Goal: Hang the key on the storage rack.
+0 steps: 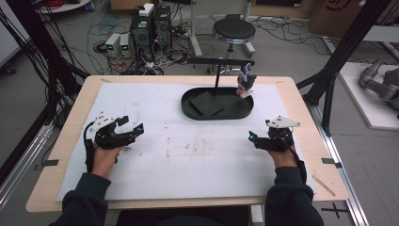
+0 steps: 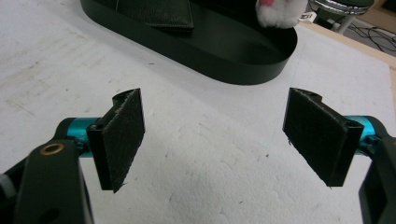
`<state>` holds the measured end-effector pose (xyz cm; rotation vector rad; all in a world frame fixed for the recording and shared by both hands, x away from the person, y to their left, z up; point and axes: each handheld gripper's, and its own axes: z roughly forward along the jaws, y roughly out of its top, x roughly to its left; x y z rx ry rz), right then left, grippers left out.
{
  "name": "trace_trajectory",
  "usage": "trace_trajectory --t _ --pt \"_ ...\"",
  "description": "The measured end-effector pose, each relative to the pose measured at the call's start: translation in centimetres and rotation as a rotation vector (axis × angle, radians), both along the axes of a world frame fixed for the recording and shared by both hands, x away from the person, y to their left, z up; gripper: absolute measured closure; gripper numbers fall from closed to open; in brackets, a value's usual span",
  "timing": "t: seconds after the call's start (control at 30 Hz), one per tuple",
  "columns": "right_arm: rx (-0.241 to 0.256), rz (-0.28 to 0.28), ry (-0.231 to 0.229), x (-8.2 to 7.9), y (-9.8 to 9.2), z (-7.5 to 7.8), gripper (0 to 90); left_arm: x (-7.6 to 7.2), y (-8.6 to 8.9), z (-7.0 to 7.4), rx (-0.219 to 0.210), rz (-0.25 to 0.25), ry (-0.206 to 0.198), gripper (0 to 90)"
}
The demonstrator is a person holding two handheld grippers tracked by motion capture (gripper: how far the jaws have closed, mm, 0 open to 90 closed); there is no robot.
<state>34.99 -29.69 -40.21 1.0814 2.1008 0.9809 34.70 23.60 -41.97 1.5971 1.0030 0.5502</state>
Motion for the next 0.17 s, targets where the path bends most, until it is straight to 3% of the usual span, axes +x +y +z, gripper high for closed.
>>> trace_trajectory --t 0.17 --pt "0.001 -0.005 0.002 0.12 -0.06 -0.16 21.3 0.1 -0.07 -0.09 0.003 0.0 0.001 22.6"
